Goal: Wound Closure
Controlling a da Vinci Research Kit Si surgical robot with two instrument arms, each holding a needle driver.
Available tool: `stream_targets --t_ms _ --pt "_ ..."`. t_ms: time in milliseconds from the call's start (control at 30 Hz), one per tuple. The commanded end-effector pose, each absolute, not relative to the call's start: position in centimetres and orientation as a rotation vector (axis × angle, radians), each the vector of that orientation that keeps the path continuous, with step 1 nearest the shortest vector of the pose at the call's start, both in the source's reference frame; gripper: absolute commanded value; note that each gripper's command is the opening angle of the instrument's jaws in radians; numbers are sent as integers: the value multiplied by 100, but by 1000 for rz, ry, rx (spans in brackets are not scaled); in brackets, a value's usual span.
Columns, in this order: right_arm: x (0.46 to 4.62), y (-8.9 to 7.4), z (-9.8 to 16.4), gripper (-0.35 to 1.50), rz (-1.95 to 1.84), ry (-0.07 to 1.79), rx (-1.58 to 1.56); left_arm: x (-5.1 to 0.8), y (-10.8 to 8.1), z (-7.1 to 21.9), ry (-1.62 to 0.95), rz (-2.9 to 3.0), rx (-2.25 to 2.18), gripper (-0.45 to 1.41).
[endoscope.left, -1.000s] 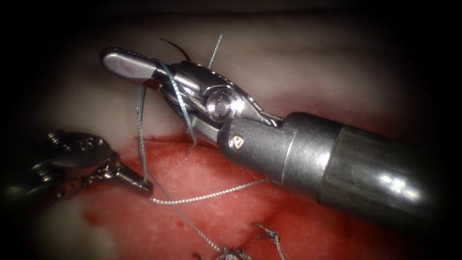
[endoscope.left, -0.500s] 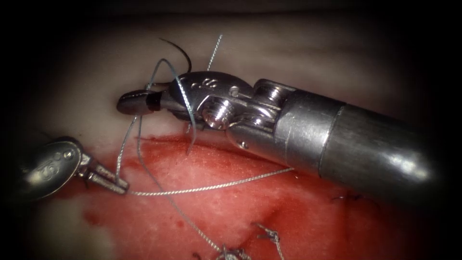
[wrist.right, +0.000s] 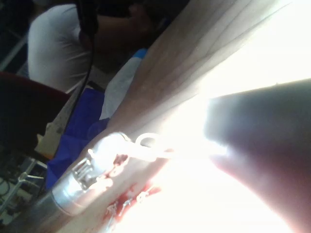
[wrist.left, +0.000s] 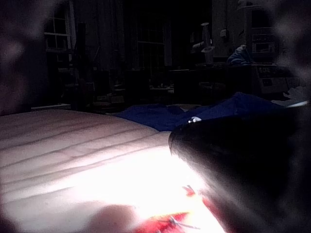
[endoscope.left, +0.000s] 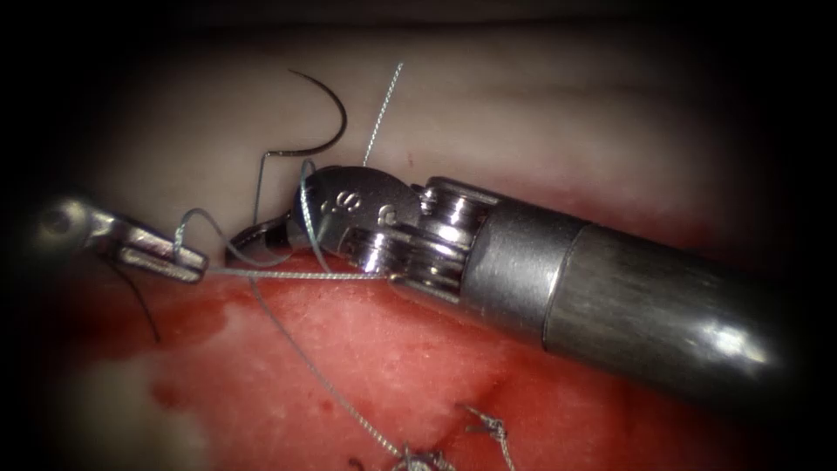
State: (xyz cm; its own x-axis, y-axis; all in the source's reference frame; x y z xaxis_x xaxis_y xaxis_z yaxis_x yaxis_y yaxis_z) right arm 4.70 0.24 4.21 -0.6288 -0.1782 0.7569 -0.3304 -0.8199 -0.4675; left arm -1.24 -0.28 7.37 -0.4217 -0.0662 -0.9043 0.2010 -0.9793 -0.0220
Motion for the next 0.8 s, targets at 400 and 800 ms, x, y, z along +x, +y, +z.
stream_targets --t_ms 400,800 --pt "465 35 395 -35 2453 -1093 1571 -95 -13 770 314 -2740 1475 -45" --pt "456 33 422 -35 2428 -1304 1675 -96 -17 740 2371 -2045 2298 -45"
